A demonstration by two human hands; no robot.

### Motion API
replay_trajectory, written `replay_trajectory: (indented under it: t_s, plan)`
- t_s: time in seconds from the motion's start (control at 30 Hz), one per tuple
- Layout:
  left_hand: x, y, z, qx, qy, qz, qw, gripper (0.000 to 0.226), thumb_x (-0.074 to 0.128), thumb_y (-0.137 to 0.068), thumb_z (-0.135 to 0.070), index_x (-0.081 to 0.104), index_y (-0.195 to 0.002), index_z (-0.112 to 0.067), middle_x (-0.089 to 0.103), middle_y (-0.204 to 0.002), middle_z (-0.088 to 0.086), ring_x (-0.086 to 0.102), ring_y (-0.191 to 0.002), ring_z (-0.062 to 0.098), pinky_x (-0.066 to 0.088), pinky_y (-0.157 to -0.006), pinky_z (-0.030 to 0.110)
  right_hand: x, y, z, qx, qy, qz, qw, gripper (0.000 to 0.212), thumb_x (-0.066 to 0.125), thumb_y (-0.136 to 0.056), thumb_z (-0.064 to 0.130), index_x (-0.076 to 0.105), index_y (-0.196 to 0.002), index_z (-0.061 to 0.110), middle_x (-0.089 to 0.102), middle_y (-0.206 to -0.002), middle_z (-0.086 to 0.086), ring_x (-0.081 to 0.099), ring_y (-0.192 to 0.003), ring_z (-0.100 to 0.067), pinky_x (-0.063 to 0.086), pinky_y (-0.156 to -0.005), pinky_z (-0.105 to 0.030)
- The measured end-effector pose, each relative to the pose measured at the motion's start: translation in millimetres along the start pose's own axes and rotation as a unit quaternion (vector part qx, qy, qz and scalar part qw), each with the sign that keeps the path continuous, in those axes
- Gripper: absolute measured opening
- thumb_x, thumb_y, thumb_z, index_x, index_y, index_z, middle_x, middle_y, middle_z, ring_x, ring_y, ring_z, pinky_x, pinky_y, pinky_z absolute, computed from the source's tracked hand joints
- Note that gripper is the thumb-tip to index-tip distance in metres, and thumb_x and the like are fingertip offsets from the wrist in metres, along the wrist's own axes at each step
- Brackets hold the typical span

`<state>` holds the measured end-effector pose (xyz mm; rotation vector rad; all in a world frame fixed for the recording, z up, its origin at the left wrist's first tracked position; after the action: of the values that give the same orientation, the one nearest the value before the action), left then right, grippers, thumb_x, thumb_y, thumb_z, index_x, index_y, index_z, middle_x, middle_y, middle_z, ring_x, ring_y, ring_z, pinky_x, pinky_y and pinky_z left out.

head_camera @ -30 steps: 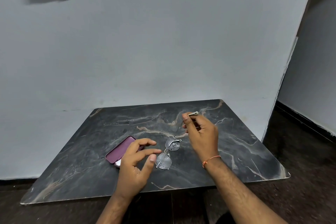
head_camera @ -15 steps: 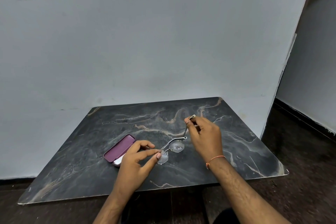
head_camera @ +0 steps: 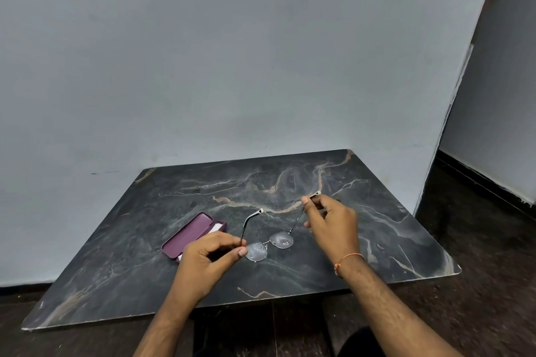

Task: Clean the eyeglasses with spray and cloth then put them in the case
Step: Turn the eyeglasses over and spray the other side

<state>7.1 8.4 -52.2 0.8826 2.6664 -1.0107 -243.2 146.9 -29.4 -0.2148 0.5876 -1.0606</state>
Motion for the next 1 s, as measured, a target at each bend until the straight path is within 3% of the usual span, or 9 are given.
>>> replay_trajectory:
  t_s: [0.13,0.2,0.33,0.43,0.5,0.57,0.7,0.83,1.0]
  plan:
    - [1,-2,11,-0.003,-0.028,-0.025,0.999,0.01,0.091,-0.084,-0.021,0.088,-0.093,-0.025,0.084,-0.092,-0.01,0.08,-0.086,0.013,0.06,-0.081,0.022,8,9,-2,0.008,-0.005,0.025,1.0,0.021,0.071,-0.101,0.046,0.075,-0.088,0.03,0.074,-0.071,0.024,0.073,-0.059,0.0,0.063,-0.061,-0.035]
    - [3,-3,13,-0.006,-0.035,-0.036,0.999,0.011,0.087,-0.083,-0.022,0.088,-0.093,-0.028,0.083,-0.091,-0.012,0.079,-0.086,0.011,0.06,-0.081,0.022,11,13,-3,0.004,-0.013,0.035,0.999,0.013,0.073,-0.1,0.043,0.078,-0.104,0.031,0.076,-0.079,0.02,0.076,-0.074,-0.002,0.065,-0.073,-0.036]
    - [9,-7,18,-0.01,-0.037,-0.055,0.998,0.014,0.086,-0.083,-0.025,0.087,-0.093,-0.034,0.082,-0.091,-0.014,0.078,-0.086,0.008,0.059,-0.081,0.019,9,24,-9,-0.027,0.004,0.03,0.999,0.027,0.075,-0.098,0.04,0.074,-0.124,0.034,0.074,-0.097,0.025,0.071,-0.094,0.004,0.062,-0.088,-0.029]
    - [16,-11,22,-0.019,-0.031,-0.071,0.997,0.02,0.085,-0.084,-0.023,0.085,-0.095,-0.04,0.082,-0.092,-0.017,0.077,-0.088,0.008,0.058,-0.082,0.017,0,35,-17,-0.053,0.041,-0.011,0.998,0.027,0.074,-0.097,0.042,0.066,-0.123,0.045,0.07,-0.098,0.024,0.068,-0.087,-0.002,0.059,-0.075,-0.026]
    - [23,-13,27,-0.019,-0.04,-0.08,0.996,0.028,0.087,-0.085,-0.017,0.084,-0.096,-0.042,0.081,-0.092,-0.019,0.075,-0.089,0.004,0.055,-0.081,0.012,-7,38,-25,-0.079,0.071,-0.068,0.992,0.035,0.078,-0.095,0.034,0.062,-0.125,0.042,0.063,-0.102,0.02,0.063,-0.086,-0.006,0.058,-0.073,-0.032]
    - [32,-14,33,-0.027,-0.046,-0.087,0.995,0.031,0.089,-0.086,-0.011,0.084,-0.098,-0.039,0.081,-0.094,-0.02,0.075,-0.09,0.002,0.053,-0.082,0.01,-14,37,-36,-0.077,0.088,-0.11,0.987,0.051,0.081,-0.092,0.027,0.057,-0.136,0.031,0.058,-0.122,0.015,0.06,-0.108,-0.011,0.058,-0.088,-0.042]
    - [50,-17,48,-0.053,-0.047,-0.106,0.992,0.031,0.089,-0.087,-0.007,0.085,-0.098,-0.035,0.082,-0.096,-0.022,0.077,-0.093,0.001,0.054,-0.084,0.009,-22,35,-54,-0.011,0.11,-0.049,0.993,0.084,0.079,-0.094,0.034,0.029,-0.162,0.035,0.04,-0.161,0.005,0.054,-0.139,-0.026,0.054,-0.106,-0.053]
    - [60,-19,58,-0.064,-0.053,-0.121,0.989,0.033,0.089,-0.088,-0.009,0.084,-0.101,-0.038,0.081,-0.099,-0.026,0.076,-0.095,-0.003,0.051,-0.085,0.004,-19,31,-67,0.001,0.123,0.011,0.992,0.099,0.071,-0.099,0.044,-0.003,-0.164,0.058,0.048,-0.165,0.003,0.062,-0.136,-0.028,0.054,-0.095,-0.042]
    - [60,-17,62,-0.049,-0.064,-0.118,0.99,0.03,0.089,-0.088,-0.013,0.084,-0.103,-0.039,0.08,-0.098,-0.023,0.077,-0.093,0.001,0.055,-0.083,0.011,-13,24,-78,0.013,0.115,0.037,0.993,0.094,0.065,-0.101,0.046,-0.005,-0.161,0.064,0.061,-0.155,0.001,0.073,-0.123,-0.022,0.05,-0.084,-0.032]
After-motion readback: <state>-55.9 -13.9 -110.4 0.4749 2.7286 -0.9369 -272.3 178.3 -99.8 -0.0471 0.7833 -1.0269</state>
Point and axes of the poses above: each hand's wrist, its own y-axis away from the middle knuckle, its own x-axis out of the palm, z = x × y, the point moved 1 cm from there along -y, towards the middle knuckle
